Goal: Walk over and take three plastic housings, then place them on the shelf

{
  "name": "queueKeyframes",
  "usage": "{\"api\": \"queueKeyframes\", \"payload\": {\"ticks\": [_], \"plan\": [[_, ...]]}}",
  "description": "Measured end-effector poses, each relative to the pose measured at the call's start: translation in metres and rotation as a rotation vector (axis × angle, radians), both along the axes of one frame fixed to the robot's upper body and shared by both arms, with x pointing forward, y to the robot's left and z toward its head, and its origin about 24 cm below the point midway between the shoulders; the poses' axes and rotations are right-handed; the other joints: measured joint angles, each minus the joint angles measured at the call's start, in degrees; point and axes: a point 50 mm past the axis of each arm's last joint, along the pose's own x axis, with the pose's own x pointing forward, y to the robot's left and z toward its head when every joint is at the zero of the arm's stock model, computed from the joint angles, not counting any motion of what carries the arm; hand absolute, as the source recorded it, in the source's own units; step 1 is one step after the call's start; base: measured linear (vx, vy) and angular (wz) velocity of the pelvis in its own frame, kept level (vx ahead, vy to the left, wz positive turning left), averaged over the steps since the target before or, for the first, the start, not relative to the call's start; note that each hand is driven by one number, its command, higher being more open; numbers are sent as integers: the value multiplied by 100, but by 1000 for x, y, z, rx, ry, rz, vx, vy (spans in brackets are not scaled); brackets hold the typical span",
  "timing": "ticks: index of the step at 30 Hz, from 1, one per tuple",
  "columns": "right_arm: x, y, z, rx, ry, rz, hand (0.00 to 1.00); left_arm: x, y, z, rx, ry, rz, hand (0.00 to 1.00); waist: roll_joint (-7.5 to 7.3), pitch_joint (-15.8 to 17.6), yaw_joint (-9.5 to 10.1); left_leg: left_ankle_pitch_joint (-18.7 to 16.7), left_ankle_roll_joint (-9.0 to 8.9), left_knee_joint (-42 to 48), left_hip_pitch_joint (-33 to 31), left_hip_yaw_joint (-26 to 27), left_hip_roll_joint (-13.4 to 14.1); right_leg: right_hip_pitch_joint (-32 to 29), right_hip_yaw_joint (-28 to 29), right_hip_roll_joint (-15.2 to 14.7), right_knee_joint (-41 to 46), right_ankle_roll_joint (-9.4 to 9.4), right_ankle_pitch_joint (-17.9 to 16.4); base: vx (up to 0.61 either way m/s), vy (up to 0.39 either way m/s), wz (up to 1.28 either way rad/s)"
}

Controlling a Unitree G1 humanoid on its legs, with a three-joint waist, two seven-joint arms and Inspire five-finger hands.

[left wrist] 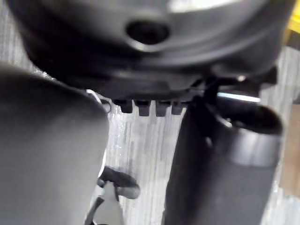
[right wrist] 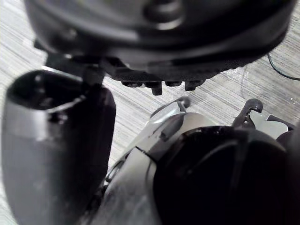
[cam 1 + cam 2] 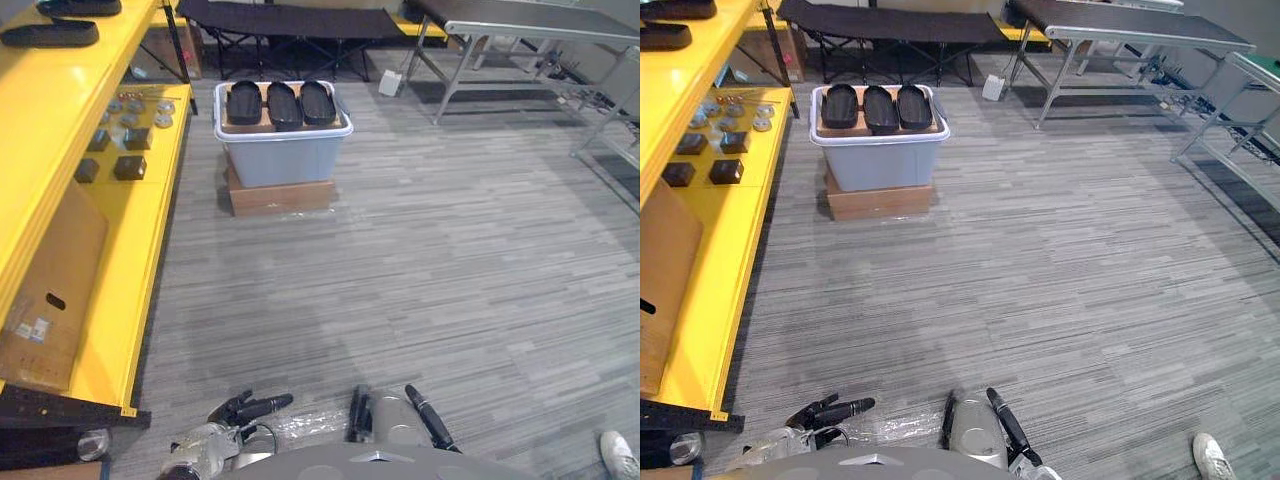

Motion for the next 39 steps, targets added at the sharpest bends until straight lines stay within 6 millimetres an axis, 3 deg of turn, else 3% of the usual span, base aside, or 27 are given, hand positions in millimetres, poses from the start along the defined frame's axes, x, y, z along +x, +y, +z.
{"api": "queueKeyframes", "payload": {"ticks": [2, 3, 5, 7, 8, 9, 10, 11, 13, 16, 17, 18, 19, 21, 22, 23, 26, 27, 28, 29, 30, 32, 33, 34, 36, 37, 39], "plan": [[-9, 1, -1, 26, 22, -1, 100, -2, 1, 0, 9, 12, 6, 100, -22, 9, 13, -259, -299, 32, 272, -97, 122, 205, 129, 51, -539, -48, 309, 430, -234, 28], [-12, 2, -2, 35, 34, 9, 100, -5, 2, -1, 17, 21, 12, 100, -23, 7, 12, -420, -445, 93, 400, -163, 221, 350, 156, 81, -457, -82, 296, 423, -299, 39], [-25, -1, -2, 55, 58, 2, 100, -15, 1, -4, 22, 44, 34, 100, 160, -113, -16, -660, -722, 341, 587, -258, 619, 447, -52, 324, -78, -212, 437, 468, -345, 38], [-26, -2, -2, 54, 74, 16, 100, -14, 2, -3, 26, 24, 56, 100, 168, -219, 21, -574, -794, 1829, -70, -392, 1043, 563, -207, 577, 6, -671, 361, 551, -472, 11], [-22, -7, -2, 28, 76, 7, 100, -8, 4, -1, 30, -1, 64, 100, 282, -236, 48, -308, -681, 2826, -540, -466, 1311, 714, -274, 721, -114, -800, 291, 432, -400, -1], [-19, -10, -1, 1, 82, 3, 100, -6, 4, 0, 32, -10, 80, 100, 357, -222, 37, -193, -587, 3318, -725, -466, 1458, 851, -295, 786, -215, -831, 272, 438, -323, -1], [-16, -18, -1, -60, 93, -2, 100, -5, 0, -1, 17, -11, 105, 100, 435, -180, 24, -170, -598, 4105, -958, -333, 1659, 1242, -284, 930, -464, -872, 252, 345, -222, -2], [-16, -20, -1, -91, 99, -6, 100, -4, -2, -1, 13, -12, 105, 100, 471, -177, 27, -196, -624, 4331, -1001, -292, 1673, 1435, -262, 948, -582, -903, 232, 404, -230, -9], [-7, -27, 1, -186, 81, -23, 100, -2, -3, -1, 6, -19, 109, 100, 491, -156, 57, -401, -612, 4406, -1192, -129, 1386, 1980, -161, 914, -918, -990, 171, 330, -136, -18], [22, -29, 7, -274, -34, -40, 100, 1, -8, 0, -24, -36, 151, 100, 497, -128, 186, -580, -518, 3174, -1717, 294, 825, 2215, 59, 834, -1195, -992, 45, 249, -5, -34], [33, -30, 10, -302, -81, -48, 100, -3, -11, -2, -34, -28, 157, 100, 478, -83, 196, -437, -451, 2295, -1886, 433, 499, 2287, 61, 764, -1229, -920, -36, 206, 65, -8], [36, -31, 12, -315, -97, -52, 100, -5, -14, -3, -44, -28, 166, 100, 479, -60, 205, -299, -433, 1871, -1961, 462, 361, 2324, 56, 740, -1230, -880, -86, 264, 117, 12], [37, -36, 15, -349, -127, -57, 100, -5, -13, -2, -65, -42, 217, 100, 532, 17, 274, 292, -380, 859, -2095, 465, 138, 2498, 21, 741, -1296, -791, -188, 172, 90, 7], [34, -39, 17, -371, -148, -55, 100, -10, -9, -2, -61, -53, 262, 100, 540, 45, 412, 1060, -310, 486, -2042, 493, 65, 2765, 97, 732, -1430, -664, -318, 343, 174, -3], [38, -39, 18, -364, -170, -40, 100, -12, -5, -2, -50, -54, 280, 100, 518, 45, 442, 1249, 38, 493, -2034, 618, 23, 2802, 136, 670, -1388, -560, -441, 430, 209, -10], [43, -39, 19, -356, -196, -17, 100, -12, -4, -2, -46, -55, 286, 100, 496, 82, 497, 1122, 247, 584, -2041, 705, -40, 2790, 194, 578, -1311, -542, -530, 308, 141, -14], [52, -34, 21, -329, -239, 47, 100, -22, 3, -5, -25, -7, 356, 100, 389, 174, 519, 578, 412, 930, -1998, 789, -171, 2781, 268, 389, -953, -496, -534, 396, 159, -11], [52, -32, 20, -309, -244, 57, 100, -27, 2, -7, -26, 8, 371, 100, 385, 174, 511, 495, 498, 729, -1755, 763, -291, 2443, 333, 223, 78, -124, -786, 317, 147, 14], [52, -29, 20, -297, -249, 61, 100, -29, 2, -7, -26, 13, 371, 100, 359, 171, 516, 473, 511, 645, -1620, 767, -367, 2158, 389, 87, 835, 93, -890, 393, 171, 17], [51, -22, 18, -273, -250, 63, 100, -33, 4, -8, -12, 23, 373, 100, 272, 145, 492, 424, 532, 530, -1402, 693, -532, 1541, 463, -187, 2302, 657, -799, 396, 138, 26], [48, -14, 15, -255, -238, 59, 100, -36, 6, -8, 7, 34, 380, 100, 209, 139, 482, 351, 538, 420, -1135, 617, -661, 1120, 417, -436, 3348, 801, -724, 490, 137, 37], [48, -19, 16, -270, -247, 57, 100, -39, 7, -8, 21, 43, 387, 100, 202, 143, 451, 327, 546, 237, -795, 479, -747, 796, 75, -654, 3963, 593, -844, 400, 76, 40], [48, -21, 17, -276, -246, 56, 100, -37, 7, -8, 23, 39, 382, 100, 222, 160, 411, 327, 543, 94, -536, 294, -728, 674, -262, -705, 3859, 390, -1006, 361, 5, 70], [47, -19, 16, -275, -248, 49, 100, -34, 8, -7, 28, 27, 378, 100, 258, 184, 338, 289, 477, 26, -359, 84, -636, 622, -535, -659, 3303, 167, -1158, 350, -30, 82], [45, -18, 16, -274, -252, 30, 100, -21, 9, -4, 31, -6, 353, 100, 283, 190, 316, 193, 316, 19, -207, -147, -458, 460, -530, -465, 2037, 108, -1178, 389, -133, 77], [43, -17, 16, -272, -257, 3, 100, -17, 7, -4, 28, -13, 338, 100, 288, 187, 316, 120, 216, 21, -141, -331, -348, 293, -307, -356, 1283, 109, -1026, 386, -176, 82], [39, -16, 16, -293, -261, -18, 100, -8, 7, -1, 24, -38, 336, 100, 242, 172, 276, -88, 74, 169, -82, -620, -164, 130, 179, -214, 604, 26, -540, 306, -208, 84]]}}
